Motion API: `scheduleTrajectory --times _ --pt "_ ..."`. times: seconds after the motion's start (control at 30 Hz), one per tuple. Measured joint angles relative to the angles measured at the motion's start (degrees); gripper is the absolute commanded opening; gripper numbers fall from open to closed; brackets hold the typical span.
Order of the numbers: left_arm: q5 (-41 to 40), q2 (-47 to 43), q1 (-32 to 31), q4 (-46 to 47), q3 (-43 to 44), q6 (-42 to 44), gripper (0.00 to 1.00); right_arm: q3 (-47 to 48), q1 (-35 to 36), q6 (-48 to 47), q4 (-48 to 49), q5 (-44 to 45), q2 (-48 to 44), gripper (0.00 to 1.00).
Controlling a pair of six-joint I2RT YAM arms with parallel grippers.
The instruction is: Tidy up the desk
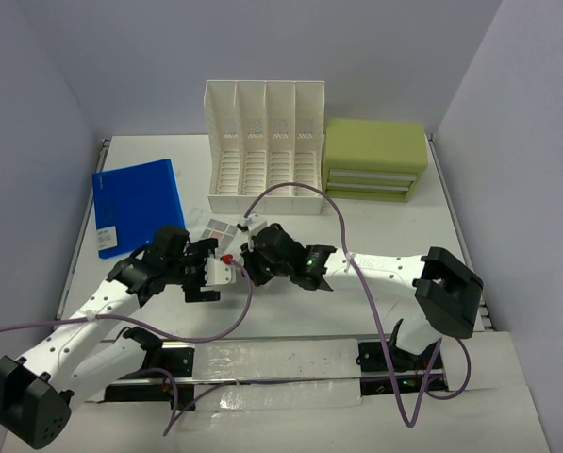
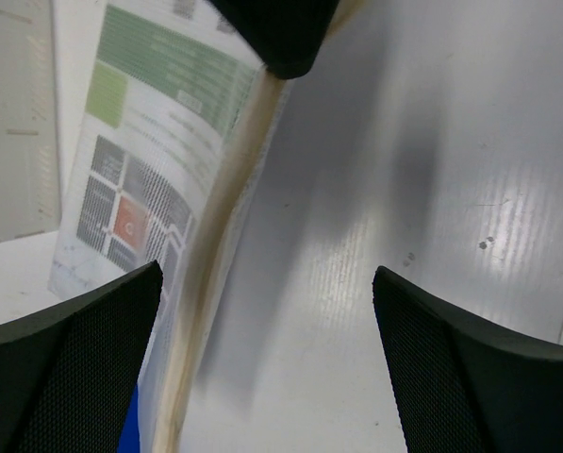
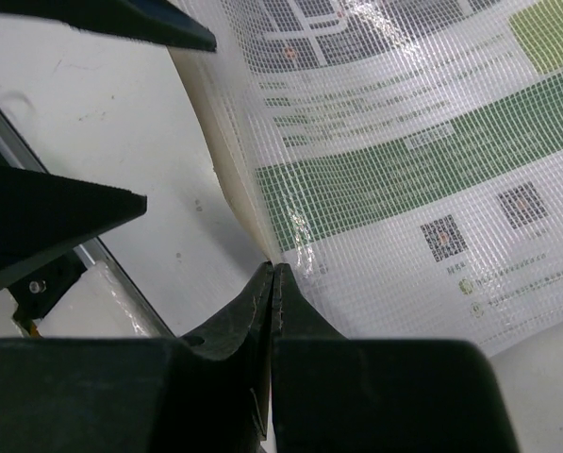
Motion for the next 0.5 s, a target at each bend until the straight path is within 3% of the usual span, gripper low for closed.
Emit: scheduleTrajectory --times 0.3,0.5 --pt "0.17 0.97 3.61 5.28 -0.69 0.21 0.99 -1.53 -0.71 -0.24 1.6 -0.58 -0.4 0.0" --pt "-2.28 6.43 2.8 8.4 -1.51 -0.43 0.99 -1.74 -1.19 -0.24 1.95 -0.7 -0.9 0.0"
